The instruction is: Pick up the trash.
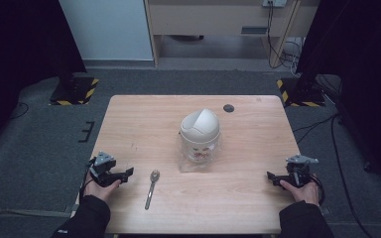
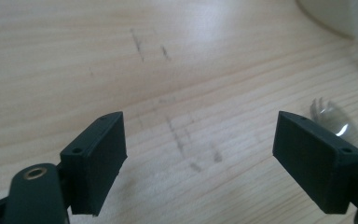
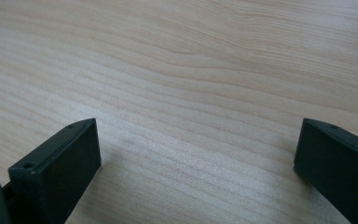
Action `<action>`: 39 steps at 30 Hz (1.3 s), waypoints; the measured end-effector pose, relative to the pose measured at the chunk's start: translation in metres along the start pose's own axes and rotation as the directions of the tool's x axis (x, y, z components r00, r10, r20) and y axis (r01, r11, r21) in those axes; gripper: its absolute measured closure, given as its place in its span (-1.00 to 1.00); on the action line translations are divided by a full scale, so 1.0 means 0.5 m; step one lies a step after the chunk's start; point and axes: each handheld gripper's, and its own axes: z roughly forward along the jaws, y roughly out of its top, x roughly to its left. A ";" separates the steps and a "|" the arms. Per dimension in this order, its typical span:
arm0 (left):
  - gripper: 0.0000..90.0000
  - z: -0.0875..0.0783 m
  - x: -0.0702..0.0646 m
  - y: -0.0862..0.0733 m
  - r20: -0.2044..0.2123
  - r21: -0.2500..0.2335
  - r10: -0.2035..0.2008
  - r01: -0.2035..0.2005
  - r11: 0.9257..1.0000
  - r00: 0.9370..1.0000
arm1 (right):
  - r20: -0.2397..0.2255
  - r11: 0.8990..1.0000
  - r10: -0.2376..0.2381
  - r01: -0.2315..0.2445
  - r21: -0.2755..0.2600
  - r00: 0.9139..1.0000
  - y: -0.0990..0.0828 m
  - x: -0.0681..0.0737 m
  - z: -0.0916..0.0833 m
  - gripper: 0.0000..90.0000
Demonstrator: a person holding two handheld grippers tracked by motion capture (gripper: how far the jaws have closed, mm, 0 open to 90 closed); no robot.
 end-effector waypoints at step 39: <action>-0.63 -0.050 -0.058 0.154 0.267 -0.247 0.193 -0.127 0.961 0.944 | 0.057 1.000 0.017 -0.018 0.007 0.998 -0.003 0.022 -0.001 -0.98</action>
